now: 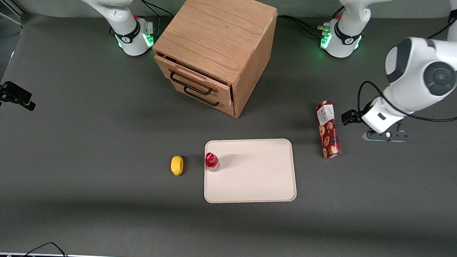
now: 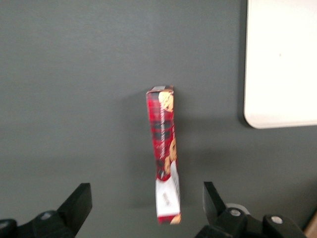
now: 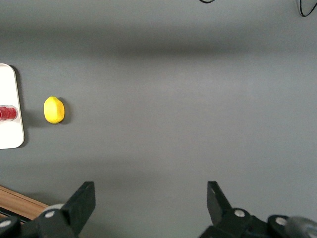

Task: Place red cookie box on tray
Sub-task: 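Move the left gripper down over the upright red tartan shortbread box, then close the left gripper around the shortbread box, then lift the box and carry it with the left gripper over the white tray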

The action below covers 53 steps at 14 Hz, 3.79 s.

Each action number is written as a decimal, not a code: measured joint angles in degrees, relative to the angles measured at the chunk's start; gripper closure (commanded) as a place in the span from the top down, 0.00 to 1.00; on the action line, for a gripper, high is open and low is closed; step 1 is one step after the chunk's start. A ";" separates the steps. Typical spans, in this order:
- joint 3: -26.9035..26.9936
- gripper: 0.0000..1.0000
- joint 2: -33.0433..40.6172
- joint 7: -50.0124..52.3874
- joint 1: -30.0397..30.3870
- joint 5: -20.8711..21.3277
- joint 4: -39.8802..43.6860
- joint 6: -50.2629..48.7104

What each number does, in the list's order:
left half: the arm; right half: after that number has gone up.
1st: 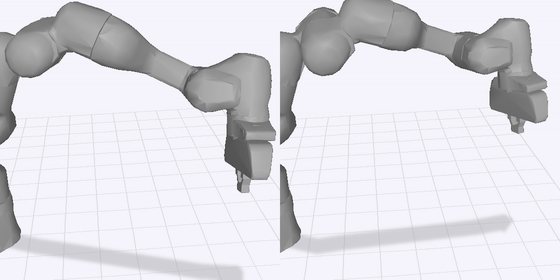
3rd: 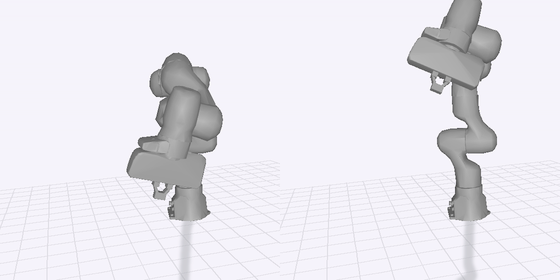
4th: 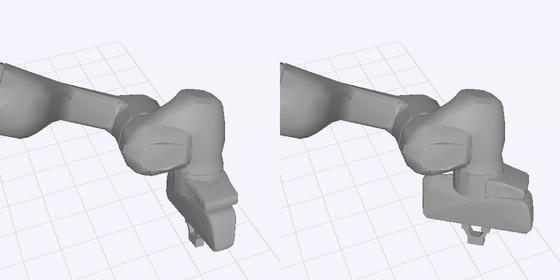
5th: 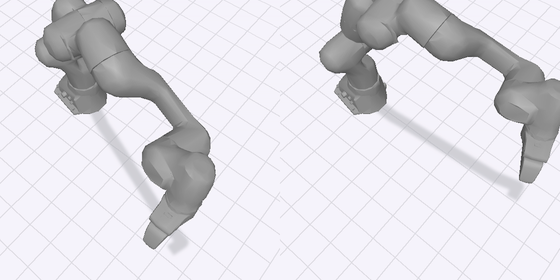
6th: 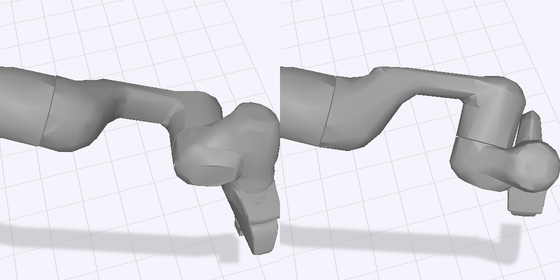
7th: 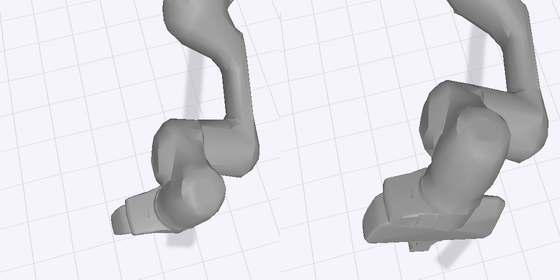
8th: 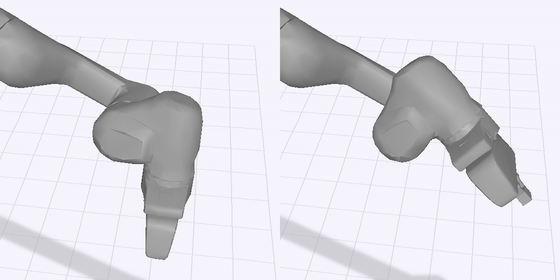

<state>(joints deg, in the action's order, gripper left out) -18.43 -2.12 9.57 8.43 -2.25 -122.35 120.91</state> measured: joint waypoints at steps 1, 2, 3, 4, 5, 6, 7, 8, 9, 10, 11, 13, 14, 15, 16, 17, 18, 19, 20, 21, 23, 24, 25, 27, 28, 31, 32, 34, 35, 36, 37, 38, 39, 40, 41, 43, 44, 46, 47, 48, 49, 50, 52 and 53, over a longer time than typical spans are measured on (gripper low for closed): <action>-0.44 1.00 -0.65 0.77 -0.25 0.00 -2.20 3.58; -0.65 1.00 -1.32 1.27 -0.49 0.00 -4.40 7.01; -0.68 1.00 -2.12 1.47 -0.72 0.00 -6.56 10.67; -0.69 1.00 -3.03 1.49 -0.92 0.00 -8.45 14.40; -0.69 1.00 -4.13 1.51 -1.15 0.00 -10.24 18.47; -0.70 1.00 -5.42 1.52 -1.32 0.00 -11.82 22.35; -0.71 1.00 -6.88 1.52 -1.42 0.00 -13.23 25.96; -0.71 1.00 -8.27 1.52 -1.56 0.01 -14.26 28.79; -0.71 1.00 -9.62 1.52 -1.74 0.01 -15.05 31.23; -0.70 1.00 -10.87 1.52 -1.92 0.01 -15.59 33.16; -0.69 1.00 -11.97 1.52 -2.02 0.01 -15.89 34.55; -0.58 0.47 -13.41 1.52 -2.07 0.12 -15.94 35.59; -0.31 0.20 -13.59 1.52 -2.08 0.68 -15.93 35.71; 0.24 0.00 -13.60 1.52 -2.08 1.91 -15.93 35.72; 0.79 0.00 -13.65 1.52 -2.08 3.02 -15.93 35.72; 1.16 0.00 -13.77 1.52 -2.08 3.72 -15.93 35.72; 1.29 0.00 -13.86 1.52 -2.08 3.93 -15.93 35.72; 1.33 0.00 -13.92 1.52 -2.09 3.98 -15.93 35.72; 1.39 0.00 -13.93 1.52 -2.09 3.99 -15.93 35.72; 1.42 0.00 -13.92 1.52 -2.09 3.99 -15.87 35.72; 1.48 0.00 -13.87 1.52 -2.10 4.02 -15.60 35.47; 1.62 0.00 -13.74 1.52 -2.09 4.03 -14.84 33.98; 1.78 0.00 -13.45 1.50 -2.08 4.05 -13.06 30.45; 1.94 0.00 -11.92 1.49 -2.05 4.11 -6.57 19.16; 1.94 0.00 -10.77 1.49 -2.05 4.12 -2.74 13.48; 1.59 0.00 -8.25 1.51 -2.15 4.08 9.86 -2.19; 1.18 0.00 -8.38 1.53 -2.22 4.02 14.22 -6.32; 0.11 0.00 -10.23 2.04 -2.69 3.88 23.01 -12.49; -0.46 0.00 -12.11 3.53 -3.39 3.85 27.53 -14.53; -1.00 0.00 -14.59 5.69 -4.50 3.87 32.01 -15.94; -1.60 0.00 -17.55 7.87 -5.84 3.98 36.29 -16.71; -2.09 0.00 -20.87 9.56 -7.37 4.26 40.28 -16.86; -2.31 0.00 -24.43 10.89 -9.01 4.86 43.98 -16.69; -2.39 0.00 -28.09 12.03 -10.51 5.71 47.36 -16.05; -2.41 0.00 -31.50 12.93 -11.70 6.61 49.75 -14.20; -2.44 0.00 -37.30 14.65 -13.47 9.32 51.67 -9.00; -2.48 0.00 -39.74 16.02 -14.22 10.97 51.68 -6.94; -2.55 0.00 -43.94 20.32 -15.90 14.69 51.31 -3.13; -2.57 0.00 -45.37 22.24 -16.52 16.50 50.69 -1.22; -2.58 0.00 -46.27 23.64 -16.90 17.61 49.64 0.51; -2.58 0.00 -46.73 24.60 -17.07 18.11 48.31 2.05; -2.58 0.00 -46.82 25.25 -17.10 18.41 46.99 3.40; -2.50 0.00 -46.80 25.71 -17.07 18.56 44.81 6.38; -2.40 0.00 -46.80 25.82 -17.05 18.60 43.78 7.78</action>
<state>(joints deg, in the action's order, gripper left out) -20.83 -48.92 35.39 -8.62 16.35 -78.56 128.69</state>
